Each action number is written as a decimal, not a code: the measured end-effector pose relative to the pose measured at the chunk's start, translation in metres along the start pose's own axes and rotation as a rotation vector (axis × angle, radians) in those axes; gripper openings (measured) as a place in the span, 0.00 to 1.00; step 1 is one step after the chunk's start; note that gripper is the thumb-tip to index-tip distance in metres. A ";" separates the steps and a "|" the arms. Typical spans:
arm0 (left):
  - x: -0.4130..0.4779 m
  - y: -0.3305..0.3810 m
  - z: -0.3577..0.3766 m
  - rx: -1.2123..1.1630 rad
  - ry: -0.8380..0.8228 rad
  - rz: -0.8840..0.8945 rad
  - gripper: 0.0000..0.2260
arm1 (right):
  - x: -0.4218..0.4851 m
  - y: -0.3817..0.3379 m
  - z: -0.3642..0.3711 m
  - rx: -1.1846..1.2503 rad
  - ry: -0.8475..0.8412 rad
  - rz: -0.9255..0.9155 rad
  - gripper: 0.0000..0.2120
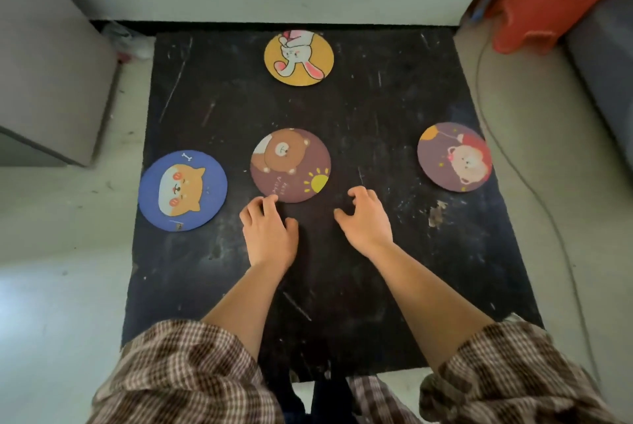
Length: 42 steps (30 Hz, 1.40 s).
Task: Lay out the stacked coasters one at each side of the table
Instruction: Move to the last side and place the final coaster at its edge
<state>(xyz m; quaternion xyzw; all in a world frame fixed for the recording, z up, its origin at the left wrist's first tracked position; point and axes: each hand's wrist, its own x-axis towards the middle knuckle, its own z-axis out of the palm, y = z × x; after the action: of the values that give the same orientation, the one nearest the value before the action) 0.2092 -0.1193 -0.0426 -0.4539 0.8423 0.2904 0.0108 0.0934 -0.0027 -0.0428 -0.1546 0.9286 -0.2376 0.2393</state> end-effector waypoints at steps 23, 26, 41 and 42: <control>0.085 0.030 -0.009 -0.115 0.183 -0.328 0.21 | 0.068 -0.023 -0.010 -0.063 -0.180 -0.208 0.27; 0.093 0.033 -0.018 -0.272 0.220 -0.454 0.20 | 0.071 -0.022 -0.012 -0.027 -0.194 -0.171 0.27; 0.062 0.020 -0.044 -1.123 -0.065 -0.762 0.02 | 0.036 -0.022 -0.012 0.469 -0.225 0.308 0.22; 0.057 0.019 -0.043 -1.182 -0.084 -0.772 0.03 | 0.031 -0.022 -0.011 0.560 -0.240 0.374 0.21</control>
<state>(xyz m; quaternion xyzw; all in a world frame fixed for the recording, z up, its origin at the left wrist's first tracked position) 0.1715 -0.1755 -0.0138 -0.6385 0.3211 0.6918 -0.1030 0.0657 -0.0294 -0.0340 0.0625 0.8050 -0.4151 0.4192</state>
